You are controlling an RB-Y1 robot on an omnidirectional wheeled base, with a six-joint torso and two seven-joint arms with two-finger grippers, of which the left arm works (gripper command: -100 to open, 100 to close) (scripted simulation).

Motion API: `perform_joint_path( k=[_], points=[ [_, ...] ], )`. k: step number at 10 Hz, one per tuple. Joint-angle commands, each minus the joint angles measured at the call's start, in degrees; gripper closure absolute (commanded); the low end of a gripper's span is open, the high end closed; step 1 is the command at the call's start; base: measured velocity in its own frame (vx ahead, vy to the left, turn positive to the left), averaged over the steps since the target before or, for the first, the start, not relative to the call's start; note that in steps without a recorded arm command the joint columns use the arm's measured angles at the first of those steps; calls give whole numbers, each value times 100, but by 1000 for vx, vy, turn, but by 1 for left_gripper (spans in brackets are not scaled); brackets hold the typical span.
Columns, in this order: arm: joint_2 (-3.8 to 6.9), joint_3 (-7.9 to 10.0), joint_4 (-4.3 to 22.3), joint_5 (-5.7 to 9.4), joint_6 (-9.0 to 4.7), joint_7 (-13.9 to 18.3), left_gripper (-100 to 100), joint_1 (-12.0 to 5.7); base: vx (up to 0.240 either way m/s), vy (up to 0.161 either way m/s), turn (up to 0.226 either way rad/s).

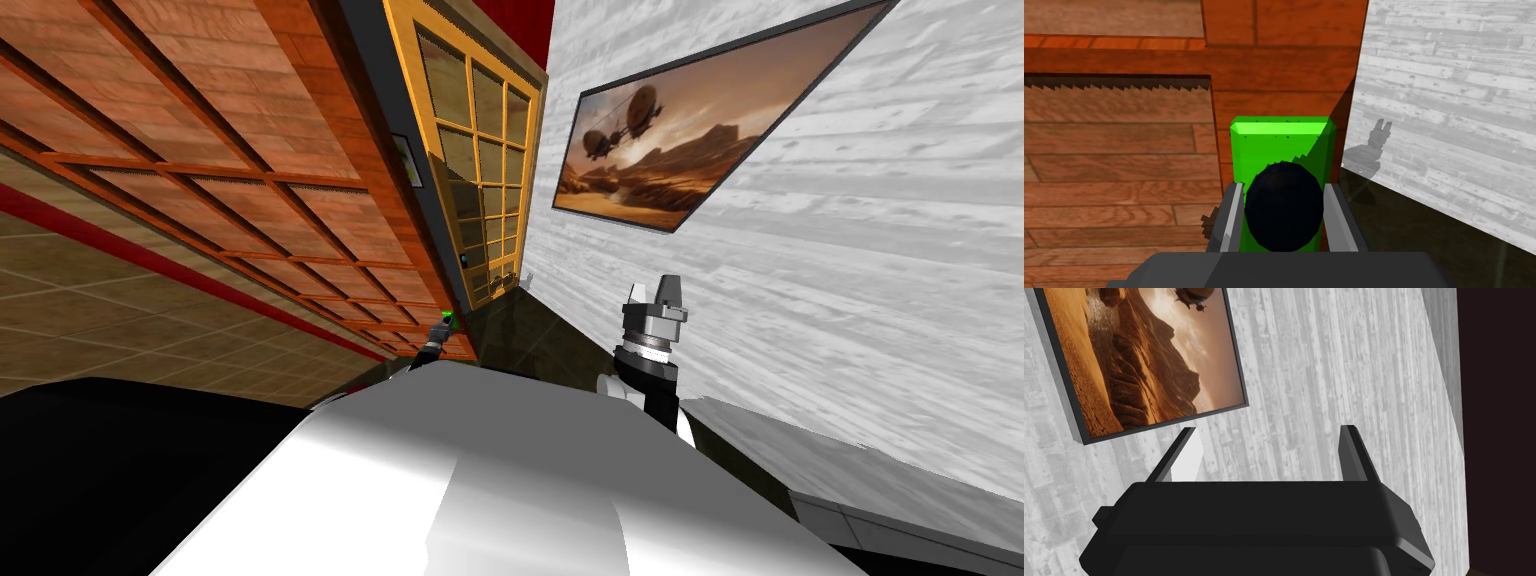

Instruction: Pull the door open

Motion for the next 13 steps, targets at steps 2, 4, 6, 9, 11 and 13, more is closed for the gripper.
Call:
perform_joint_path(
  k=[2, 4, 6, 9, 11, 13],
  points=[
    [142, -171, 1, -102, -222, 193, 100, 108, -192, 58, -100],
    [263, -306, -17, -182, -385, 341, 100, 206, -199, 46, -80],
    [368, -424, -32, -251, -527, 469, 100, 292, -209, 44, -76],
    [416, -533, 72, -313, -686, 571, 100, 331, -148, 23, -66],
    [491, -609, 134, -355, -857, 665, 100, 384, -215, 73, -154],
    [554, -674, 186, -390, -1003, 746, 100, 430, -179, 64, -113]
  ],
)
